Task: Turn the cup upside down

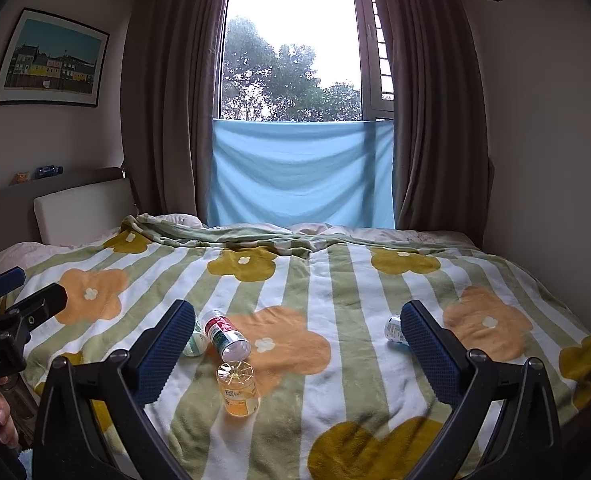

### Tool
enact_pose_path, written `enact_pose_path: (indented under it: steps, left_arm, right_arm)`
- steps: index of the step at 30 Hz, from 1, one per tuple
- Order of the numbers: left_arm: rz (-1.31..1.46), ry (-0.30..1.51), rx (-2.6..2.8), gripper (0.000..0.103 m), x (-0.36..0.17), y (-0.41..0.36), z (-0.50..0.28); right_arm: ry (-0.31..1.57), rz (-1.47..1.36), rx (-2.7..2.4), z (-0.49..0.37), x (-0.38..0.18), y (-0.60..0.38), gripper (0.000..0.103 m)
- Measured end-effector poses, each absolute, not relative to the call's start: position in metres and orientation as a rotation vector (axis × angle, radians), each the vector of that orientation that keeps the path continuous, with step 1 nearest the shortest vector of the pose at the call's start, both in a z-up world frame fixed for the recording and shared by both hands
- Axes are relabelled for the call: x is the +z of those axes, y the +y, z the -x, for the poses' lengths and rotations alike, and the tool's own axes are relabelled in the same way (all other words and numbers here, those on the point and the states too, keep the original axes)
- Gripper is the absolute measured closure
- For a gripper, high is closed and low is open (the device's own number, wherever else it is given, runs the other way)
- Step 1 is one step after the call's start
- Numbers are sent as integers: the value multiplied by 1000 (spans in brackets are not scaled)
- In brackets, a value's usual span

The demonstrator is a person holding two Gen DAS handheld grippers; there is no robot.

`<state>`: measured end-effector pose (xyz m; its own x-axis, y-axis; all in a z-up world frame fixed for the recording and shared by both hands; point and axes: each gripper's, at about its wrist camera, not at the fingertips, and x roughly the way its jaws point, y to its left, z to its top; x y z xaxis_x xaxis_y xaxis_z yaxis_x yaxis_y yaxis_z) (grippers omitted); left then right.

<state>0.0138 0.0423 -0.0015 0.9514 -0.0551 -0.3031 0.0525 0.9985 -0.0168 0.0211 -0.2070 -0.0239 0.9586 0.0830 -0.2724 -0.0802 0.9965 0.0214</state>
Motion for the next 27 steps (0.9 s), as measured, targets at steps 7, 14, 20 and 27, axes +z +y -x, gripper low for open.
enact_pose_path:
  steps: [7, 14, 20, 27]
  left_arm:
    - [-8, 312, -61, 0, -3, 33, -14]
    - [16, 322, -76, 0, -2, 31, -16]
    - [4, 318, -71, 0, -2, 29, -15]
    - [-5, 315, -67, 0, 0, 27, -15]
  right_arm:
    - [278, -6, 73, -20, -24, -207, 0]
    - [274, -5, 64, -17, -23, -208, 0]
    - [271, -6, 62, -17, -22, -211, 0]
    - [268, -9, 59, -14, -20, -213, 0]
